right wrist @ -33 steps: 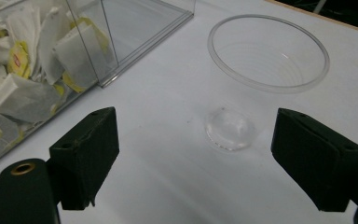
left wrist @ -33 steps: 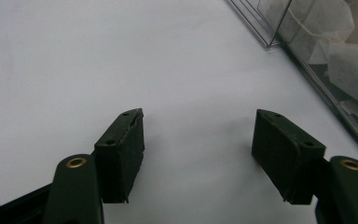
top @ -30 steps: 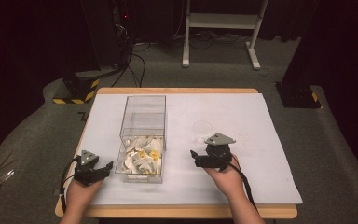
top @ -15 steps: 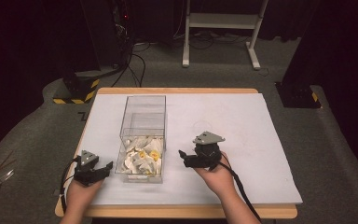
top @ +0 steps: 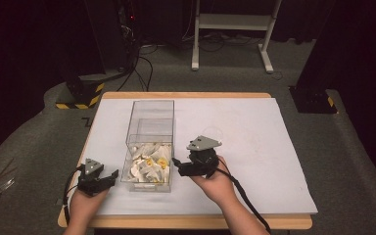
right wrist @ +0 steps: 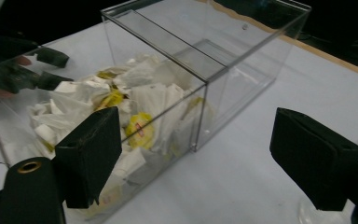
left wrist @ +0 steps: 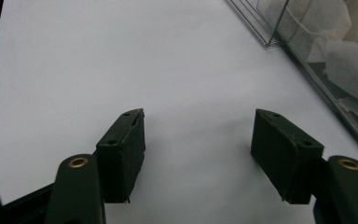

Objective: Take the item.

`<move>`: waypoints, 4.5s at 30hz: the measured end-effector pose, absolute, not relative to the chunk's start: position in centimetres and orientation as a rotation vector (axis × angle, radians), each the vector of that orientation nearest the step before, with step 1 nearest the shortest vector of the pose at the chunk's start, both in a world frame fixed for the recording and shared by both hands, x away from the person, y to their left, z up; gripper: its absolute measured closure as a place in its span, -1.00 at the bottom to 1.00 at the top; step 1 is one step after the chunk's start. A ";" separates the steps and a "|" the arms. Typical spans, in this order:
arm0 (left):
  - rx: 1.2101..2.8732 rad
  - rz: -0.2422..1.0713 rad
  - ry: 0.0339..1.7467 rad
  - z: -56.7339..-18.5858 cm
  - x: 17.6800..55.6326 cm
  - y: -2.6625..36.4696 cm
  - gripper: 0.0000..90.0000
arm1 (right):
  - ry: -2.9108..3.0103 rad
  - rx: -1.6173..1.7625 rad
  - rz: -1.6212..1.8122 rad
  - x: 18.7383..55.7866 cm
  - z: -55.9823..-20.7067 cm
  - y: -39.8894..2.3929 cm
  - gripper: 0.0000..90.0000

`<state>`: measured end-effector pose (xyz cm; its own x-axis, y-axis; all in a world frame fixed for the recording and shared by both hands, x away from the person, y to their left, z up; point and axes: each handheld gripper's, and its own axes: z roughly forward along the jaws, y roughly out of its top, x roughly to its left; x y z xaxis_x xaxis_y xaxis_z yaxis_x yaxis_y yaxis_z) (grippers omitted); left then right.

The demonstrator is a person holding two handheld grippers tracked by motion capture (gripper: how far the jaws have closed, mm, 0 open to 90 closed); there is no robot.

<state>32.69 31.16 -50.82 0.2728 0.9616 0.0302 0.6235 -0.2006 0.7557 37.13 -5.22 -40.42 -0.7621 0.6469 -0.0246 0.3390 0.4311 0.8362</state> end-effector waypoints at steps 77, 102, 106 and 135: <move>1.919 0.665 1.415 -50.8 32.7 31.3 -0.24 | 2.522 0.650 1.245 34.6 -42.5 0.5 0.99; 1.917 0.663 1.414 -50.8 32.7 31.3 -0.25 | 2.387 0.692 1.391 34.8 -40.2 -1.7 0.99; 1.918 0.661 1.413 -50.8 32.7 31.2 -0.25 | 2.358 0.694 1.423 34.9 -39.8 -1.9 0.99; 1.917 0.657 1.411 -50.8 32.7 31.2 -0.25 | 2.231 0.697 1.513 34.9 -37.2 -3.8 0.99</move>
<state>32.65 31.18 -50.84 0.2918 0.9564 0.0125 0.6250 -0.2006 0.7544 34.86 -3.84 -37.19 -0.8157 0.5782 -0.0166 0.1985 0.3068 0.9308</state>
